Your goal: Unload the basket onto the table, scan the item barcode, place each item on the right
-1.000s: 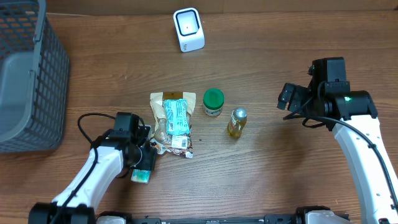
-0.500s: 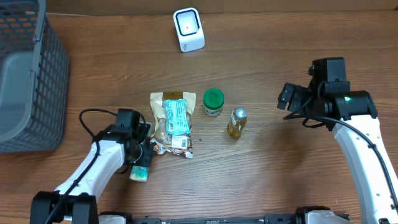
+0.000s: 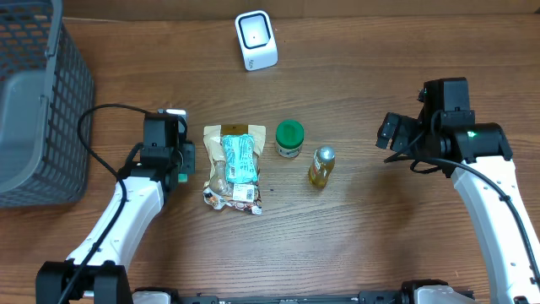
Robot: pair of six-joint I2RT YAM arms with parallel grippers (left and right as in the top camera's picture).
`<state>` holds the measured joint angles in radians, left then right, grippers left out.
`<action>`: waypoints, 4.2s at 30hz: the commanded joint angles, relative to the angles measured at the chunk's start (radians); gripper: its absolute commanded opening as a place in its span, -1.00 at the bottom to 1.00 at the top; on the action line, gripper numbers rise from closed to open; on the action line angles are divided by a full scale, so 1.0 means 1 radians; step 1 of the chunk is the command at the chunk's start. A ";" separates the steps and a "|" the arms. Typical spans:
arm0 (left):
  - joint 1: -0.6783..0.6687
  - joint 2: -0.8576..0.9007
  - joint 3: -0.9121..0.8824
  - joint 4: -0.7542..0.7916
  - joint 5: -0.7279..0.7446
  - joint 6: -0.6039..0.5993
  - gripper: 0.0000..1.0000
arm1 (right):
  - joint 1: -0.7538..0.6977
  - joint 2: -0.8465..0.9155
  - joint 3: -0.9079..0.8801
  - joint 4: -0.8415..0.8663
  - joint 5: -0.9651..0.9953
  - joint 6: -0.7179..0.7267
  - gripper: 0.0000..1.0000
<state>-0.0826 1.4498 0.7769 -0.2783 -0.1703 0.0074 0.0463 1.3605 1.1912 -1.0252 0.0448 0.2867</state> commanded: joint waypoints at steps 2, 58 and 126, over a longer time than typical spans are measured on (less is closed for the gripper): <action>0.006 0.061 0.015 0.050 -0.027 0.016 -0.18 | -0.002 -0.006 0.021 0.002 0.010 -0.006 1.00; 0.244 0.083 0.691 -0.508 -0.013 -0.011 0.99 | -0.002 -0.006 0.021 0.002 0.010 -0.006 1.00; 0.240 0.083 0.691 -0.508 -0.013 -0.011 0.98 | 0.008 0.005 0.477 -0.418 -0.362 -0.240 0.64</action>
<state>0.1635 1.5463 1.4528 -0.7864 -0.1844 0.0063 0.0475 1.3598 1.6711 -1.4395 -0.2443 0.1051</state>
